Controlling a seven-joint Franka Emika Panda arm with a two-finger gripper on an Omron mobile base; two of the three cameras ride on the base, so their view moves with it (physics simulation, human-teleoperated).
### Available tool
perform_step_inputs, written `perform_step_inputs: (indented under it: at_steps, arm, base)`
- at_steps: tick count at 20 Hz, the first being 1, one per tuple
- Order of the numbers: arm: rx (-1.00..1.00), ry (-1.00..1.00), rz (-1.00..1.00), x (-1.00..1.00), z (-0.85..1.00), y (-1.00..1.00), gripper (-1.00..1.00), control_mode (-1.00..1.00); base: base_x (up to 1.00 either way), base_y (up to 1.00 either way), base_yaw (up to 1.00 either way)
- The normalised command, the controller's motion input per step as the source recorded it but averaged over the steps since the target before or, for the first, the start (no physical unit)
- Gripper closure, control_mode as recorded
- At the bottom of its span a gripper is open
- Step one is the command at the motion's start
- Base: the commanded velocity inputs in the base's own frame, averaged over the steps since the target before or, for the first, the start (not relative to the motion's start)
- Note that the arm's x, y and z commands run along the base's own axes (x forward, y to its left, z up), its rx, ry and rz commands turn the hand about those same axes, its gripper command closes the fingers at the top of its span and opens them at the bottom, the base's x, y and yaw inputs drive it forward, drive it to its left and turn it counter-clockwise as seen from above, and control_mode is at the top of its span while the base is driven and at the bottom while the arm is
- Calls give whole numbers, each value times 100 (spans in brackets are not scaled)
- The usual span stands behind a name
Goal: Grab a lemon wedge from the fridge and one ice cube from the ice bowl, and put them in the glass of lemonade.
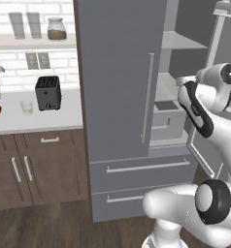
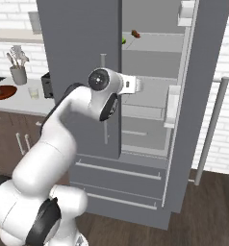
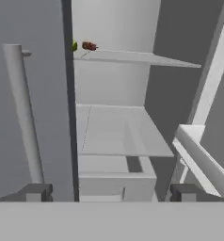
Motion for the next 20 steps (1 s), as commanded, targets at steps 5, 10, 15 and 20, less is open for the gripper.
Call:
perform_step_inputs:
  at_steps: [5,10,15,20]
  arm:
    - [3,-2,25,-34,19,41,-100,-100]
    - [-4,4,15,-23,45,60,-100,-100]
    - [-20,37,5,0,10,76,-100,-100]
    - [-6,10,0,-1,-2,43,-100,-100]
  base:
    - [0,0,0]
    - [0,0,0]
    - [0,0,0]
    - [0,0,0]
